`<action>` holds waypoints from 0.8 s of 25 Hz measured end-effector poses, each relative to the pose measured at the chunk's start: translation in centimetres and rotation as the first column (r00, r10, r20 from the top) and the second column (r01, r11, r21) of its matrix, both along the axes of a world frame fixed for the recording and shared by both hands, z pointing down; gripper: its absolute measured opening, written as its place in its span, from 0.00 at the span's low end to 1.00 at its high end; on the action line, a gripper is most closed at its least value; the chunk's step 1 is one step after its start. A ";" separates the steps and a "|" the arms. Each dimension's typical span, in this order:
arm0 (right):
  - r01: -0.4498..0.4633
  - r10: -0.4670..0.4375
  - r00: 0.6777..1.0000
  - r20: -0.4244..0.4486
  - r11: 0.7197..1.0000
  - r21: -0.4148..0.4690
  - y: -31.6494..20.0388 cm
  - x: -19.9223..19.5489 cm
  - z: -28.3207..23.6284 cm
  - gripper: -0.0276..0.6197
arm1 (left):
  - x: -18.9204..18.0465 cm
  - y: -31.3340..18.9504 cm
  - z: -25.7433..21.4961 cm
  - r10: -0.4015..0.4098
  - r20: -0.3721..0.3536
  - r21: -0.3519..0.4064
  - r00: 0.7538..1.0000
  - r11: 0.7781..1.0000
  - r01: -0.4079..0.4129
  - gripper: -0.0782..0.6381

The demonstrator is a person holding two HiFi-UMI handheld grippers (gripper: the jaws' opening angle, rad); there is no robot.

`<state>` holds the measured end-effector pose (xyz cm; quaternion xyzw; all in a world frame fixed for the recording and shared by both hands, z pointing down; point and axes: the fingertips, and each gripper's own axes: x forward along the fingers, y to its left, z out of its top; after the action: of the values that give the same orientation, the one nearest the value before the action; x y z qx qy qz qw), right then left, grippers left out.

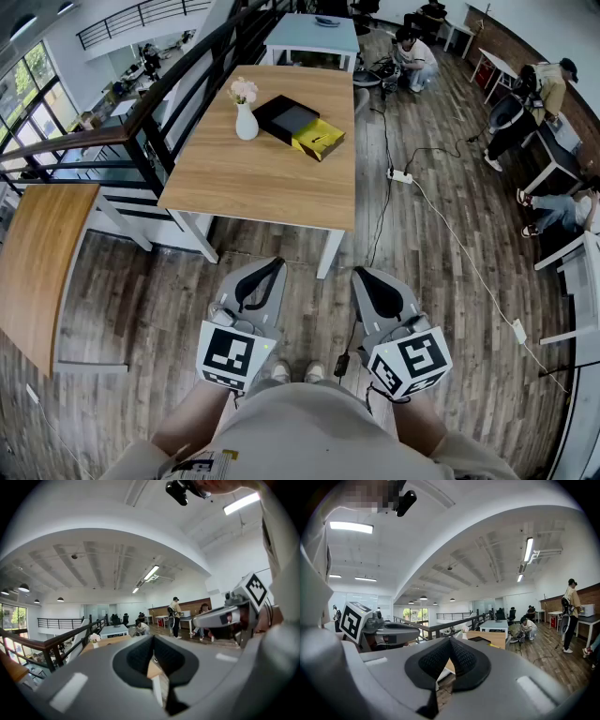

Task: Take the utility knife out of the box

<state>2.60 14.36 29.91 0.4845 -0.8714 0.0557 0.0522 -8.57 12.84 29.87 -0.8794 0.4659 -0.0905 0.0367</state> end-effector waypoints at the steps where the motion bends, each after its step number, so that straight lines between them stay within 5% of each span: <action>1: -0.001 0.001 1.000 0.002 1.000 0.001 -0.1 0.1 0.1 0.05 | 0.1 -0.2 0.2 -0.003 0.006 -0.007 1.000 1.000 0.003 0.11; 20: 0.035 -0.035 0.999 0.017 0.999 -0.008 -0.7 2.7 1.0 0.04 | 2.2 -0.7 1.1 -0.016 0.021 -0.036 1.000 0.999 0.017 0.11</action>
<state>5.27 13.63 30.92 0.4685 -0.8799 0.0627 0.0478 -6.34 12.18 30.99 -0.8750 0.4712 -0.1081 0.0247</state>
